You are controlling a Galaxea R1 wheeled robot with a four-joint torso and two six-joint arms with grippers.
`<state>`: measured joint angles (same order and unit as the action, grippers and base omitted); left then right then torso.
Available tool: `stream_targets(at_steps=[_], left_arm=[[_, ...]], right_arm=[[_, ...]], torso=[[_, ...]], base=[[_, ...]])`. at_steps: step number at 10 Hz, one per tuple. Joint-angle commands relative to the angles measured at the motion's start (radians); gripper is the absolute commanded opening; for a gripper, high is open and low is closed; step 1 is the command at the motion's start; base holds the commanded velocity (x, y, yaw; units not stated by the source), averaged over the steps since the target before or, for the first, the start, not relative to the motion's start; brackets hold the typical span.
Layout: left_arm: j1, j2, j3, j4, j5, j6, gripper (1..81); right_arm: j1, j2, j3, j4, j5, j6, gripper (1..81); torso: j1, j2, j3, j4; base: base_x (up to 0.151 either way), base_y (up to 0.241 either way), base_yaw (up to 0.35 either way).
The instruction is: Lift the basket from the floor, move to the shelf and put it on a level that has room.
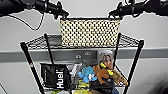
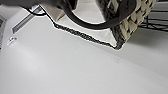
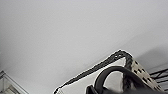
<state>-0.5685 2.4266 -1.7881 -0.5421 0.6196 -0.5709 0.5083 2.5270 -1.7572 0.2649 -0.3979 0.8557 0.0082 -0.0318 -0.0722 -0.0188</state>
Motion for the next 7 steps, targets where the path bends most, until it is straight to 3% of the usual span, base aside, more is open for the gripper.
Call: stream_targets(at_steps=[1, 7], left_arm=[[-0.118, 0.031, -0.040, 0.010, 0.029, 0.031, 1.0], [-0.119, 0.025, -0.016, 0.002, 0.028, 0.031, 1.0]], right_arm=[[0.120, 0.032, -0.031, -0.007, -0.004, -0.032, 1.0], [0.103, 0.025, -0.022, -0.004, -0.004, -0.044, 1.0]], torso=[[0.000, 0.000, 0.000, 0.000], [0.000, 0.000, 0.000, 0.000]], base=[[0.000, 0.000, 0.000], [0.000, 0.000, 0.000]])
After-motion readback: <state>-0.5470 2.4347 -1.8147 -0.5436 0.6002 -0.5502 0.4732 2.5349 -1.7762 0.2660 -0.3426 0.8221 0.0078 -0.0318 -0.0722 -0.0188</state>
